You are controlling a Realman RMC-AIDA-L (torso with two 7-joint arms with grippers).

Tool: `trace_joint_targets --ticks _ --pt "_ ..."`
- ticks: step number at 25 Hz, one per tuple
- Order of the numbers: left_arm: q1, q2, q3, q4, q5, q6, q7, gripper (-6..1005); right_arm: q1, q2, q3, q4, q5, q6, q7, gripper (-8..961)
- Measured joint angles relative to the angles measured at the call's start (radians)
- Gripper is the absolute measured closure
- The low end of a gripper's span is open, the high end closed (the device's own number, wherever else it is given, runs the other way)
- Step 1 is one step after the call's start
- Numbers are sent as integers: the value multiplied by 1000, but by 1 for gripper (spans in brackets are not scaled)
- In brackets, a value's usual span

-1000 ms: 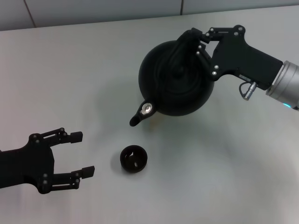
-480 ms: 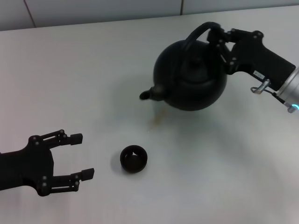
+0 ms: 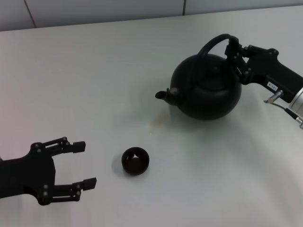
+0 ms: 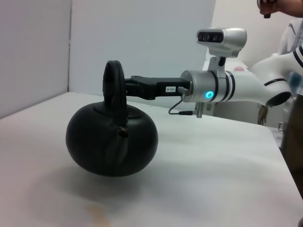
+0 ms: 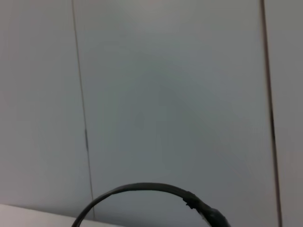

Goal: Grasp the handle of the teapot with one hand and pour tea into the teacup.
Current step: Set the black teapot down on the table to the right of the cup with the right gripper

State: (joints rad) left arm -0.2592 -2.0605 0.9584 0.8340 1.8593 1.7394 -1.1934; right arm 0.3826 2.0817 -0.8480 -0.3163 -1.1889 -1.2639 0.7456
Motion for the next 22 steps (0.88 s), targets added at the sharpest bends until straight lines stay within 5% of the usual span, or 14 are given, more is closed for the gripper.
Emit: trace_joint_targets --ticks 22 --pt "3 1 2 -1 14 14 6 156 -7 1 2 45 4 66 1 828"
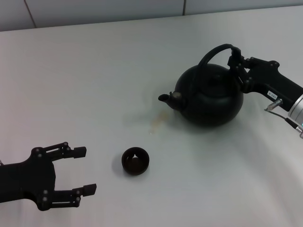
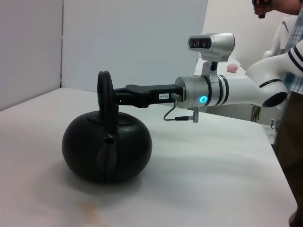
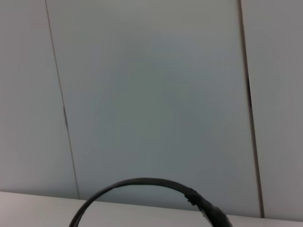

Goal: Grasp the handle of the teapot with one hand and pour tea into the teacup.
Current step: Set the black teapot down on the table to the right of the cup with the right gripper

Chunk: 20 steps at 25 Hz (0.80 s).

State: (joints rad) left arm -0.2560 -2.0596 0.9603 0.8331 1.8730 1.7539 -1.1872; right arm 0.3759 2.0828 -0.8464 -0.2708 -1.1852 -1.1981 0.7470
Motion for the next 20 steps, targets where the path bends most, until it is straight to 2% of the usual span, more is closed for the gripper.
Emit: trace_joint_targets --ticks 10,20 --pt "5 -2 0 -2 0 1 7 157 5 1 -2 2 -2 15 10 790" --pt "7 0 0 -2 0 1 8 157 3 0 3 -6 -1 2 10 570"
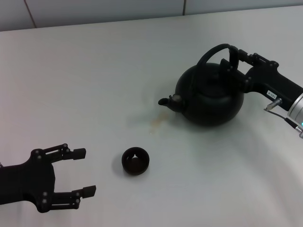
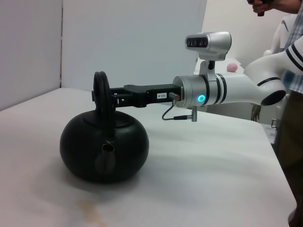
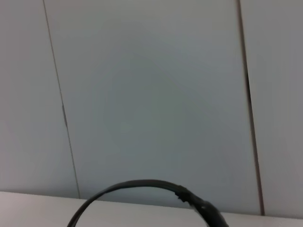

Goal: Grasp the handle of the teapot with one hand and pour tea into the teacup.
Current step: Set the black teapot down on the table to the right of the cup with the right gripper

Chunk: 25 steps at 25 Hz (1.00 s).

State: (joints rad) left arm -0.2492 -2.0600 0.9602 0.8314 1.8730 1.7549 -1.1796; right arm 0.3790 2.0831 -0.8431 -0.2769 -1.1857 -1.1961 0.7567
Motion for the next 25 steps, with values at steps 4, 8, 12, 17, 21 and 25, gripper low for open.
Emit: trace_joint_targets --ticks 4,8,12,17,21,25 --pt "1 0 0 0 0 0 0 157 1 0 8 -1 0 -4 0 437" --pt "3 0 0 0 0 3 0 157 -1 0 29 -2 1 -38 0 316" --pt "5 0 -7 0 -3 32 0 156 -26 0 67 0 1 -125 -2 228" --pt "6 -1 -8 0 -7 52 0 156 -66 0 75 -2 2 -191 -7 227" --pt "5 -2 -20 0 -10 83 17 156 -108 1 87 0 2 -254 -11 227" --pt "-1 -4 -27 -9 -18 123 39 156 -153 -4 68 -3 -35 -387 -29 227"
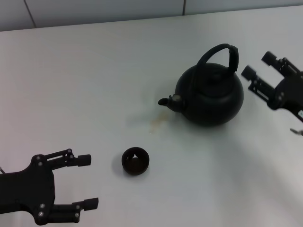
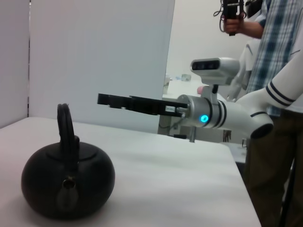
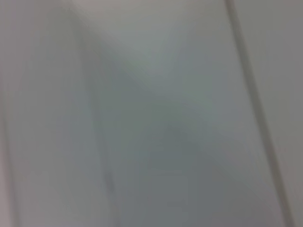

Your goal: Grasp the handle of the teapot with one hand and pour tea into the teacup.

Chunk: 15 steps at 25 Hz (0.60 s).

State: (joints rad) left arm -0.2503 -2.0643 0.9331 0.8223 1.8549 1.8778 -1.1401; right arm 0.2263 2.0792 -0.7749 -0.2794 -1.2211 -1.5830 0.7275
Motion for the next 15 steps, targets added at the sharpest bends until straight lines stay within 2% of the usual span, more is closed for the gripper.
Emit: trace_joint_targets --ticks 6,8,11,12,15 --pt "-3 0 -1 -16 -12 3 0 157 -17 -1 -17 -21 -73 -146 -9 227" --pt "-4 0 -1 -35 -31 3 7 157 -16 -1 -21 -47 -149 -187 -16 226" --pt "-4 -1 -7 -46 -47 3 23 157 -3 0 -21 -56 -229 -167 -20 226" --pt "-13 -3 -14 -109 -114 2 77 157 -1 1 -21 -56 -239 -156 -22 226" --pt "-27 -2 -14 -143 -135 3 100 157 0 2 -21 -56 -272 -150 -40 226"
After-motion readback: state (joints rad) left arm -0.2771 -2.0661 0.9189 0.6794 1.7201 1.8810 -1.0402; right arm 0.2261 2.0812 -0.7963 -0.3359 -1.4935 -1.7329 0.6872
